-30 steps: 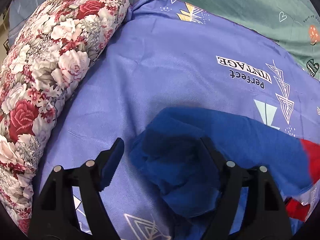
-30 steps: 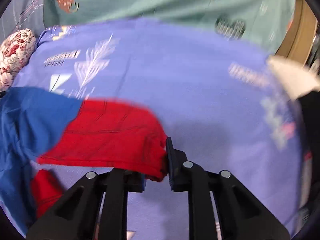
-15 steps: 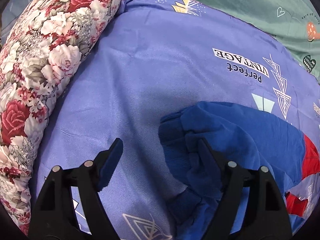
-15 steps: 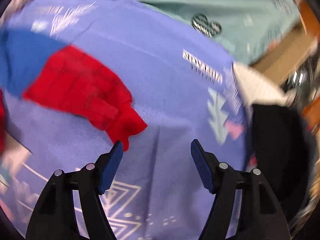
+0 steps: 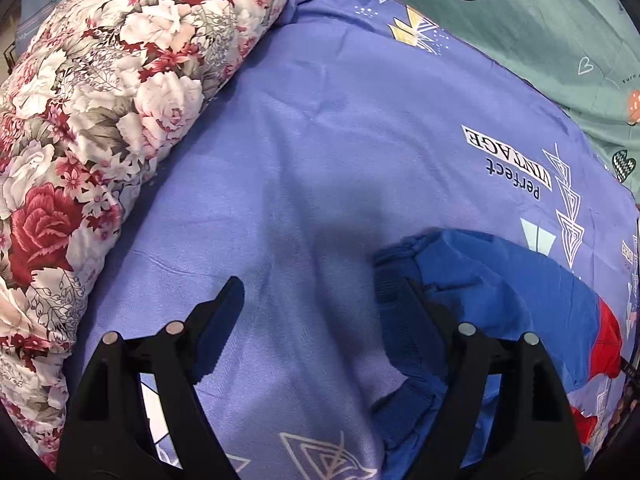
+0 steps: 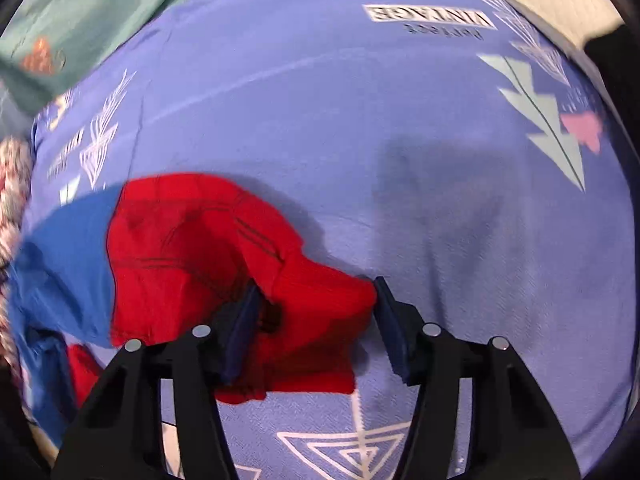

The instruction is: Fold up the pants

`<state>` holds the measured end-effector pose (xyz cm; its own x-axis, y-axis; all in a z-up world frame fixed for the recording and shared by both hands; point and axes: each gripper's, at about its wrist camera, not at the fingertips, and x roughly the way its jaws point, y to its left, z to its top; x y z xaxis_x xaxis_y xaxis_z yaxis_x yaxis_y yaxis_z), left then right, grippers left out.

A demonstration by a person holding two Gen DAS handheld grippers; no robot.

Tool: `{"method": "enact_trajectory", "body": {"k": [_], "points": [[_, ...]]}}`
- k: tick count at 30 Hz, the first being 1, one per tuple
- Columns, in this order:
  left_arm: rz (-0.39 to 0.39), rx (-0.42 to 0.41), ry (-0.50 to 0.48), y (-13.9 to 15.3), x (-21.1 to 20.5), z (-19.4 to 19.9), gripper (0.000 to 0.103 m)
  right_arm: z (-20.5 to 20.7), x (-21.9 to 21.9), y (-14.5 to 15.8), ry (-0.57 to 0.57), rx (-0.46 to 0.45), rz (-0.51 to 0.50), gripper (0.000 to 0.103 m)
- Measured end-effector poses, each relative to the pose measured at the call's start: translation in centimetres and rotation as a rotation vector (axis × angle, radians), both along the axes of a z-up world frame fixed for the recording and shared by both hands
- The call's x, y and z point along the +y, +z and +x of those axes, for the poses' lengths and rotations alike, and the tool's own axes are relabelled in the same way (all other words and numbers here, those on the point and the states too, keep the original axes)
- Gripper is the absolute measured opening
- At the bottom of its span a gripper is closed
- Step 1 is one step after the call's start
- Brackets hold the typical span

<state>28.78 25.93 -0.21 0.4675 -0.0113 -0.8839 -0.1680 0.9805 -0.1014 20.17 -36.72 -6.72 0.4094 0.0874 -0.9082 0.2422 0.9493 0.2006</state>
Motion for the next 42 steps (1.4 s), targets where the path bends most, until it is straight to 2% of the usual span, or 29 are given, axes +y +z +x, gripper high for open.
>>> {"method": "enact_trajectory", "body": {"k": [2, 3, 4, 12, 16, 19, 20, 21, 22, 23, 26, 28, 30, 31, 33, 34, 35, 39, 42], "points": [[-0.021, 0.000, 0.001, 0.0, 0.0, 0.5, 0.081, 0.5, 0.8, -0.2, 0.021, -0.017, -0.058, 0.045], [-0.033, 0.000, -0.005, 0.0, -0.3, 0.7, 0.081, 0.6, 1.0, -0.2, 0.040, -0.032, -0.089, 0.032], [-0.039, 0.001, -0.013, -0.1, -0.6, 0.9, 0.081, 0.7, 1.2, -0.1, 0.054, -0.044, -0.105, 0.024], [-0.023, 0.049, -0.146, -2.0, -6.4, 2.6, 0.082, -2.2, 0.1, 5.7, -0.003, -0.264, -0.339, 0.024], [-0.051, 0.048, -0.212, -2.3, -9.3, 3.2, 0.082, -2.9, -0.3, 6.2, 0.011, -0.269, -0.357, 0.024], [0.051, 0.063, -0.233, -2.7, -11.5, 3.6, 0.082, -2.7, -0.1, 5.6, 0.007, -0.253, -0.357, 0.024], [0.051, 0.075, -0.223, -3.1, -11.7, 3.9, 0.073, -2.6, -0.2, 5.5, 0.004, -0.250, -0.351, 0.024], [0.034, 0.086, -0.216, -3.3, -11.6, 4.0, 0.058, -2.6, -0.3, 5.3, -0.001, -0.249, -0.348, 0.024], [0.007, 0.111, -0.219, -3.7, -11.6, 4.2, 0.030, -2.6, -0.4, 5.3, -0.004, -0.252, -0.347, 0.024], [-0.004, 0.129, -0.226, -4.1, -11.7, 4.3, 0.030, -2.6, -0.2, 5.2, -0.004, -0.256, -0.348, 0.024], [0.074, 0.101, -0.256, -4.1, -13.1, 3.7, 0.029, -2.7, -0.3, 5.4, -0.002, -0.272, -0.353, 0.024], [0.071, 0.098, -0.254, -4.0, -13.3, 3.7, 0.031, -2.8, -0.4, 5.5, -0.001, -0.282, -0.354, 0.024], [-0.007, 0.117, -0.231, -4.2, -12.7, 4.4, 0.059, -2.6, -0.5, 5.6, 0.006, -0.285, -0.357, 0.024], [-0.033, 0.128, -0.223, -4.4, -12.4, 4.7, 0.080, -2.5, -0.5, 5.5, 0.009, -0.283, -0.357, 0.024], [-0.016, 0.125, -0.221, -4.9, -12.4, 5.1, 0.063, -2.3, -0.5, 5.3, 0.011, -0.278, -0.357, 0.024], [0.027, 0.110, -0.226, -4.7, -12.7, 5.1, 0.043, -2.2, -0.5, 5.3, 0.012, -0.279, -0.357, 0.024], [0.020, 0.095, -0.234, -4.4, -12.8, 5.1, 0.028, -2.2, -0.5, 5.4, 0.013, -0.281, -0.358, 0.024], [-0.039, -0.051, -0.182, 0.2, -11.9, 4.8, 0.027, -1.7, -0.8, 6.2, 0.021, -0.313, -0.354, 0.024], [-0.020, -0.158, -0.141, 4.3, -11.3, 5.5, 0.027, -0.3, -1.3, 7.9, 0.016, -0.357, -0.344, 0.024]]}}
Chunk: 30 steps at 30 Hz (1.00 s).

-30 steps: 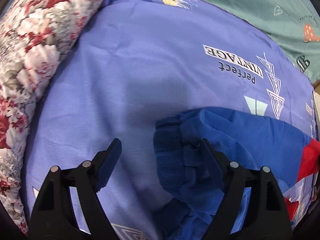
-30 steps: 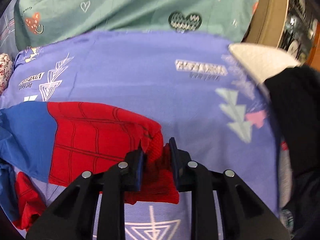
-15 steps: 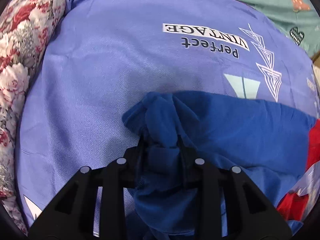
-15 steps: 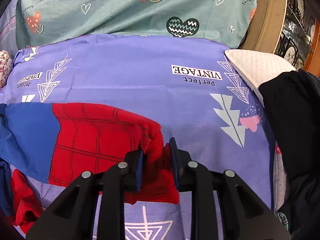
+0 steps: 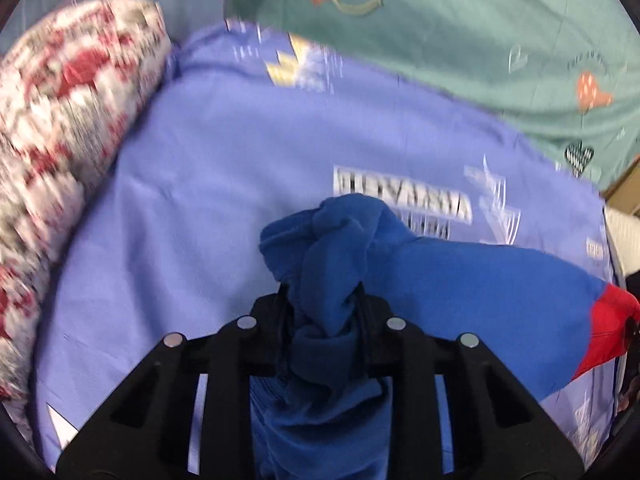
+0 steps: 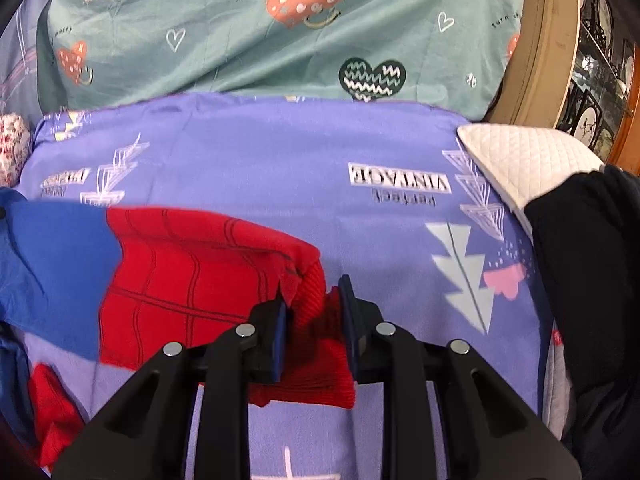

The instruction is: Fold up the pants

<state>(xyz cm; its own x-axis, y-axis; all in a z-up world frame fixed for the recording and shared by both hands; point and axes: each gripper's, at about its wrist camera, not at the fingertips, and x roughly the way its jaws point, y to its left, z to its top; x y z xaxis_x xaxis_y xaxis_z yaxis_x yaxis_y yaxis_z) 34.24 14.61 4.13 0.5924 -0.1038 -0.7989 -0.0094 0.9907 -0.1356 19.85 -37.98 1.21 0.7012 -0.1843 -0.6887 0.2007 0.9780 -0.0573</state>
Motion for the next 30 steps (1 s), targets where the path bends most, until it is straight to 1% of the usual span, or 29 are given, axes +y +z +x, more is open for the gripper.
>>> {"method": "enact_trajectory", "body": {"k": [2, 3, 4, 6, 8, 9, 10, 11, 12, 13, 14, 15, 16, 17, 18, 20, 21, 23, 24, 26, 28, 30], "points": [[0.004, -0.034, 0.009, 1.9, 0.2, 1.3, 0.027, 1.6, -0.3, 1.4, 0.004, -0.027, 0.018, 0.024], [0.012, -0.043, 0.018, 2.7, 0.0, 2.7, 0.027, 2.7, -0.6, 2.1, 0.006, -0.038, 0.029, 0.024], [0.020, -0.045, 0.024, 2.9, 0.0, 3.4, 0.027, 4.2, -0.8, 2.7, 0.010, -0.044, 0.038, 0.024], [0.056, -0.019, 0.039, 2.3, -0.4, 5.5, 0.027, 6.9, -0.9, 3.4, 0.015, -0.046, 0.046, 0.024], [0.099, 0.057, 0.052, -0.2, -1.1, 9.0, 0.031, 9.8, -1.0, 3.0, 0.017, -0.026, 0.059, 0.024], [0.115, 0.092, 0.058, -1.4, -1.3, 9.9, 0.034, 12.0, -0.9, 2.0, 0.016, 0.001, 0.064, 0.025], [0.139, 0.137, 0.074, -3.1, -1.4, 10.8, 0.046, 13.5, -0.9, 1.0, 0.019, 0.031, 0.065, 0.028], [0.158, 0.179, 0.093, -4.4, -1.1, 11.2, 0.056, 14.7, -0.8, -0.1, 0.016, 0.058, 0.057, 0.034], [0.178, 0.219, 0.121, -5.6, -0.8, 11.9, 0.058, 16.3, -0.8, -1.8, -0.019, 0.101, 0.009, 0.048], [0.163, 0.237, 0.142, -6.1, -0.2, 12.1, 0.067, 17.0, -0.8, -2.9, -0.056, 0.130, -0.041, 0.049], [0.146, 0.232, 0.155, -6.0, 0.4, 12.0, 0.075, 17.6, -0.9, -3.8, -0.097, 0.151, -0.100, 0.049], [0.135, 0.210, 0.172, -5.4, 1.3, 11.5, 0.077, 17.4, -1.0, -3.8, -0.111, 0.143, -0.110, 0.049], [0.126, 0.194, 0.180, -4.7, 2.1, 11.1, 0.081, 16.9, -1.2, -3.6, -0.117, 0.123, -0.094, 0.053], [0.129, 0.169, 0.197, -3.5, 3.2, 10.2, 0.081, 15.8, -1.4, -3.0, -0.124, 0.099, -0.070, 0.054], [0.132, 0.153, 0.212, -2.6, 4.0, 9.4, 0.082, 14.9, -1.4, -2.5, -0.133, 0.085, -0.068, 0.056], [0.101, 0.121, 0.231, -0.8, 5.8, 7.4, 0.083, 12.3, -0.9, -1.2, -0.118, 0.061, -0.069, 0.058], [0.093, 0.114, 0.230, 0.1, 6.6, 5.7, 0.083, 10.1, -0.2, -0.4, -0.082, 0.050, -0.071, 0.058], [0.091, 0.104, 0.213, 1.0, 7.1, 2.9, 0.083, 6.2, 1.1, 0.4, -0.017, 0.037, -0.071, 0.059], [0.078, 0.100, 0.190, 1.3, 7.2, 0.4, 0.083, 3.2, 2.0, 0.7, 0.028, 0.033, -0.056, 0.061], [0.058, 0.104, 0.163, 1.2, 7.2, -2.1, 0.083, -1.0, 3.2, 0.4, 0.103, 0.043, -0.003, 0.062], [0.028, 0.128, 0.134, -0.2, 7.1, -5.3, 0.082, -5.5, 4.9, -0.7, 0.189, 0.078, 0.062, 0.062], [0.007, 0.155, 0.116, -1.9, 6.7, -7.1, 0.082, -9.8, 7.1, -2.3, 0.273, 0.119, 0.094, 0.062]]}}
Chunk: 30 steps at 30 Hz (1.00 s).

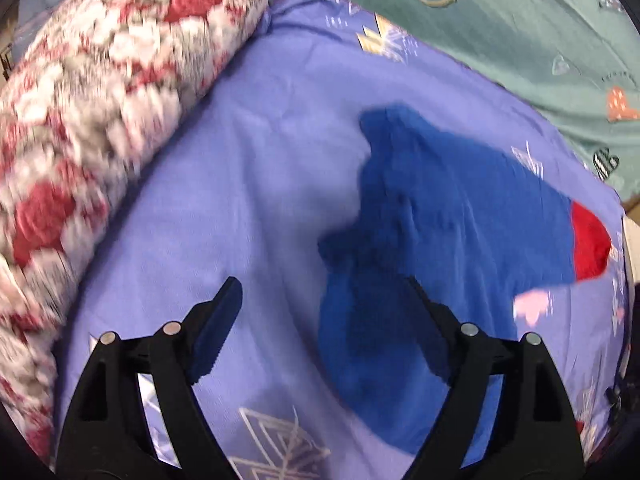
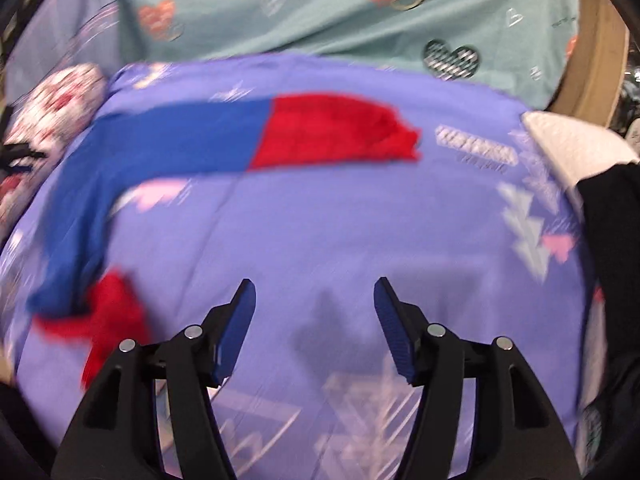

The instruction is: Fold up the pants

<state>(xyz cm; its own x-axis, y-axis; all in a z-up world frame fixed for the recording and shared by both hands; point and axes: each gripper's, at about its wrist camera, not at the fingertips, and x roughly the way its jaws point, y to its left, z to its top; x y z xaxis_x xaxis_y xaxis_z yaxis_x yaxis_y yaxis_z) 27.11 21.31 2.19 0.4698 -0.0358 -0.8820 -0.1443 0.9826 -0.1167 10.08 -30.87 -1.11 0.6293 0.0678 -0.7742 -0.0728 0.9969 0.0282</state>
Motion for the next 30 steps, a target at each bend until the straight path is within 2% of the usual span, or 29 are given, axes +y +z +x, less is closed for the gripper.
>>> {"method": "enact_trajectory", "body": {"k": [4, 6, 8, 10, 15, 16, 18, 20, 23, 26, 27, 28, 29, 30], "points": [[-0.037, 0.037, 0.000, -3.3, -0.6, -0.6, 0.074, -4.5, 4.3, -2.0, 0.110, 0.052, 0.017, 0.062], [-0.070, 0.049, -0.003, -4.6, -1.0, -0.1, 0.072, -5.6, 6.0, -2.5, 0.142, 0.063, 0.038, 0.062], [-0.069, 0.053, -0.007, -5.6, -1.8, 0.4, 0.070, -6.1, 7.6, -2.8, 0.163, 0.063, 0.062, 0.062], [-0.069, 0.055, -0.008, -6.3, -2.2, 0.2, 0.069, -5.6, 8.3, -3.1, 0.167, 0.071, 0.118, 0.062], [-0.099, 0.047, 0.020, -7.4, -2.1, 0.5, 0.064, -2.8, 10.1, -4.7, 0.174, 0.169, 0.320, 0.061], [-0.094, 0.038, 0.021, -7.4, -2.2, 0.4, 0.061, -2.2, 10.9, -5.2, 0.180, 0.190, 0.328, 0.050], [-0.097, 0.035, 0.012, -7.1, -2.4, 0.3, 0.045, -1.6, 12.7, -5.8, 0.193, 0.211, 0.251, 0.025], [-0.107, 0.043, -0.001, -7.1, -2.8, 0.8, 0.018, -1.9, 12.9, -4.9, 0.187, 0.163, 0.179, 0.021], [-0.076, 0.034, -0.015, -6.1, -3.2, 0.4, 0.009, -2.7, 11.5, -1.5, 0.115, 0.024, 0.007, 0.016], [-0.104, 0.024, -0.014, -5.0, -2.9, -0.4, 0.009, -4.4, 8.3, 3.9, -0.014, -0.181, -0.184, 0.013], [-0.108, 0.027, -0.015, -5.0, -2.8, -0.6, 0.009, -5.5, 7.4, 5.7, -0.068, -0.267, -0.303, 0.013], [-0.111, 0.032, -0.007, -5.0, -2.6, -0.9, 0.015, -6.0, 7.0, 6.3, -0.103, -0.312, -0.404, 0.012], [-0.118, 0.032, 0.005, -5.1, -2.3, -1.2, 0.033, -6.5, 6.7, 6.4, -0.131, -0.342, -0.506, 0.012], [-0.123, 0.040, 0.030, -5.4, -1.7, -1.6, 0.046, -6.9, 6.5, 5.8, -0.155, -0.361, -0.643, 0.012]]}}
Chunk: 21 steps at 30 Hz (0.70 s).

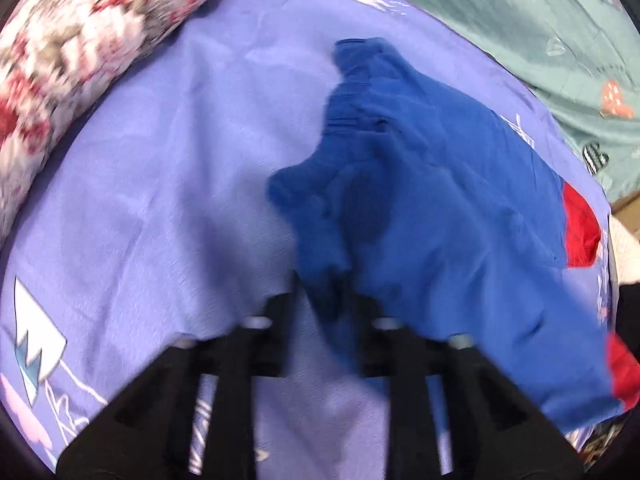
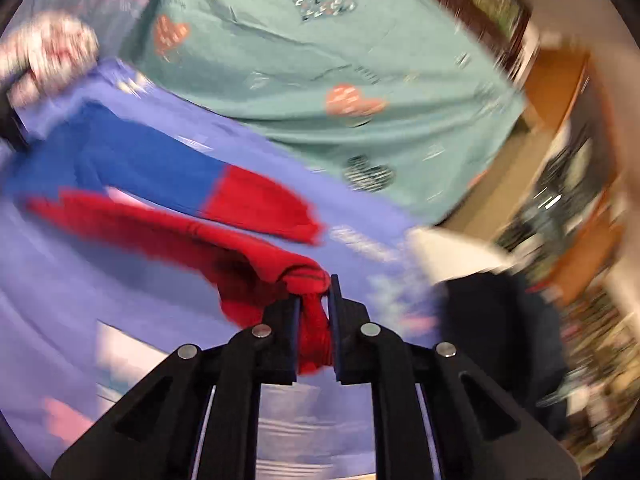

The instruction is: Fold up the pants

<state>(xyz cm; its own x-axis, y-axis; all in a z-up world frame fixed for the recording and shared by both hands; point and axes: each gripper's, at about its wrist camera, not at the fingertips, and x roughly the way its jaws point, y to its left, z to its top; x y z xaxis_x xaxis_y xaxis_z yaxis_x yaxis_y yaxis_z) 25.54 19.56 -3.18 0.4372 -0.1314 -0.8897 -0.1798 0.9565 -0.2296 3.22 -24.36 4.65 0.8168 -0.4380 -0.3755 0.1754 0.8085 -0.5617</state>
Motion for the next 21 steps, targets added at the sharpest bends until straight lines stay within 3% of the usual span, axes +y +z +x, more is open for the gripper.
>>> {"method": "enact_trajectory", "body": {"k": [1, 2, 4, 7, 9, 10, 11, 12, 16, 21], "points": [[-0.003, 0.005, 0.017, -0.4, 0.3, -0.1, 0.065, -0.1, -0.2, -0.8, -0.021, 0.004, -0.070, 0.011], [-0.008, 0.009, 0.032, -0.8, 0.6, -0.1, 0.067, 0.1, -0.8, -2.3, -0.042, 0.036, -0.117, 0.011], [-0.082, 0.034, 0.040, -1.9, 1.0, 0.2, 0.068, 0.3, -1.7, -4.4, -0.041, 0.107, -0.090, 0.010], [-0.136, 0.008, 0.042, -1.8, 0.4, 0.6, 0.069, 0.6, -2.1, -7.7, -0.028, 0.191, -0.069, 0.009], [-0.144, 0.000, 0.044, -1.8, -0.5, 1.2, 0.062, 0.9, -2.6, -9.1, -0.050, 0.213, -0.078, 0.008], [-0.145, -0.004, 0.040, -1.8, -0.8, 1.2, 0.047, 1.0, -2.8, -9.4, -0.058, 0.218, -0.073, 0.008], [-0.147, 0.001, 0.027, -1.9, -1.4, 1.7, 0.023, 1.2, -3.2, -9.5, -0.067, 0.219, -0.059, 0.008], [-0.144, 0.003, 0.022, -2.0, -1.9, 1.8, 0.018, 1.3, -3.3, -9.5, -0.072, 0.219, -0.052, 0.008], [-0.088, -0.036, 0.027, -1.3, -3.3, 1.4, 0.009, 1.9, -4.0, -9.5, -0.091, 0.216, -0.035, 0.008], [-0.105, -0.116, 0.024, 2.8, -2.3, -3.0, 0.004, 1.3, -5.9, -8.4, -0.109, 0.185, -0.027, 0.008]]}}
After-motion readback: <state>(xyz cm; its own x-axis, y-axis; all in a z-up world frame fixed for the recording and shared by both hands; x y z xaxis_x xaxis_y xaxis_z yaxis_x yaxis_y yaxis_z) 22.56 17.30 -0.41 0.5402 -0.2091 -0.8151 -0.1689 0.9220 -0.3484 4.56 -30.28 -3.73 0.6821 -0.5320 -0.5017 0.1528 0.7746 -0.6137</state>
